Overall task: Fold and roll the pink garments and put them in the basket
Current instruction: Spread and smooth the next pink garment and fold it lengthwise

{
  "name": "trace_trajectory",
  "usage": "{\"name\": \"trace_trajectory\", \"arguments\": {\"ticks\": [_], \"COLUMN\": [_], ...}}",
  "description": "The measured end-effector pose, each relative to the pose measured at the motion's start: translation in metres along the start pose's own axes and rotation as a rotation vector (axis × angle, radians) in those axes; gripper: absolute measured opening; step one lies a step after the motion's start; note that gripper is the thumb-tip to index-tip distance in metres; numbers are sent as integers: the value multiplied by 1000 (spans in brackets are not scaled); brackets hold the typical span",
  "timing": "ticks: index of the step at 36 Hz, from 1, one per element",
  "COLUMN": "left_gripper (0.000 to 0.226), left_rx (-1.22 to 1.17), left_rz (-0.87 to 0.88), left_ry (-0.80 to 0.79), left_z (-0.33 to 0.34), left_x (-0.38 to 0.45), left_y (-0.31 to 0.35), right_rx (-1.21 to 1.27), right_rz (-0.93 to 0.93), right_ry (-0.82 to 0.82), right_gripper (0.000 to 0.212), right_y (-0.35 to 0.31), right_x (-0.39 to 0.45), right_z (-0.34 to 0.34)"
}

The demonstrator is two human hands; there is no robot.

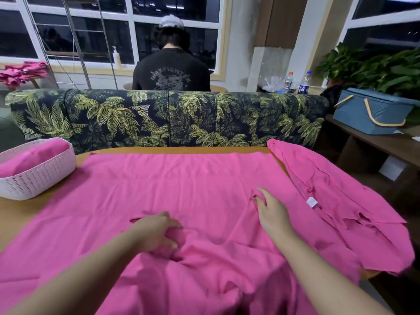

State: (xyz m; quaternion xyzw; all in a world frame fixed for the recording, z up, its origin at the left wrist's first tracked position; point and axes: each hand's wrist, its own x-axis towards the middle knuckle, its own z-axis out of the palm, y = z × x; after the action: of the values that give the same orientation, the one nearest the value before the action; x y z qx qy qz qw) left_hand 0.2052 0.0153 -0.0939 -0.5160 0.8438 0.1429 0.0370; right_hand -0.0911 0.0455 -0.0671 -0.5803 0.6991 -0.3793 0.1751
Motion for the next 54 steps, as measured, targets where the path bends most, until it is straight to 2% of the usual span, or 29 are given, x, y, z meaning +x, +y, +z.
{"name": "trace_trajectory", "arguments": {"ticks": [2, 4, 6, 8, 9, 12, 14, 15, 19, 21, 25, 29, 32, 35, 37, 39, 40, 43, 47, 51, 54], "left_gripper": [16, 10, 4, 28, 33, 20, 8, 3, 12, 9, 19, 14, 11, 45, 67, 70, 70, 66, 69, 61, 50], "left_rx": [26, 34, -75, -256, -338, -528, -624, -651, -680, -687, -636, -551, -468, -475, -383, -328, -315, -187, -67, -38, -95], "left_rz": [-11, -28, -53, -114, -170, -329, -347, -338, -326, -328, -323, -348, -457, -653, -802, -909, -910, -787, -594, -317, -111], "left_ry": [81, 154, 263, 428, 529, 795, 913, 960, 1070, 1107, 1174, 1110, 955, 638, 398, 290, 282, 224, 217, 225, 182], "left_z": [1, -2, -7, -16, -20, -45, -65, -74, -112, -132, -161, -173, -162, -133, -105, -84, -76, -66, -60, -48, -43], "left_x": [-1, -6, -10, -15, -15, -13, -12, -10, 3, 13, 42, 89, 133, 175, 199, 214, 222, 245, 281, 327, 352], "left_y": [4, 5, 2, 2, 1, 7, 10, 8, -3, -7, -25, -65, -100, -125, -133, -129, -126, -99, -51, -2, 37], "right_rx": [-5, -19, -54, -109, -123, -126, -114, -105, -110, -123, -159, -157, -248, -401, -504, -579, -597, -535, -317, -210, -226], "right_rz": [-19, -30, -71, -123, -143, -187, -223, -239, -304, -321, -310, -276, -194, -55, 19, 48, 50, 49, 128, 229, 263], "right_ry": [-16, -36, -62, -81, -82, -43, -6, 7, 45, 62, 87, 72, 1, -67, -93, -92, -76, 12, 84, 106, 108], "right_gripper": [38, 40, 43, 47, 49, 54, 55, 55, 55, 55, 51, 46, 44, 34, 25, 24, 24, 19, 19, 22, 15], "right_y": [2, 4, 5, 7, 8, 6, 1, -2, -20, -29, -33, -33, -24, -5, 8, 19, 26, 46, 65, 82, 98], "right_x": [-3, -5, -8, -10, -11, -9, -4, 1, 30, 51, 107, 162, 199, 228, 242, 251, 256, 270, 284, 292, 293], "right_z": [-1, -3, -6, -8, -9, -12, -16, -19, -34, -40, -46, -42, -29, -8, 4, 12, 15, 24, 30, 33, 35]}}
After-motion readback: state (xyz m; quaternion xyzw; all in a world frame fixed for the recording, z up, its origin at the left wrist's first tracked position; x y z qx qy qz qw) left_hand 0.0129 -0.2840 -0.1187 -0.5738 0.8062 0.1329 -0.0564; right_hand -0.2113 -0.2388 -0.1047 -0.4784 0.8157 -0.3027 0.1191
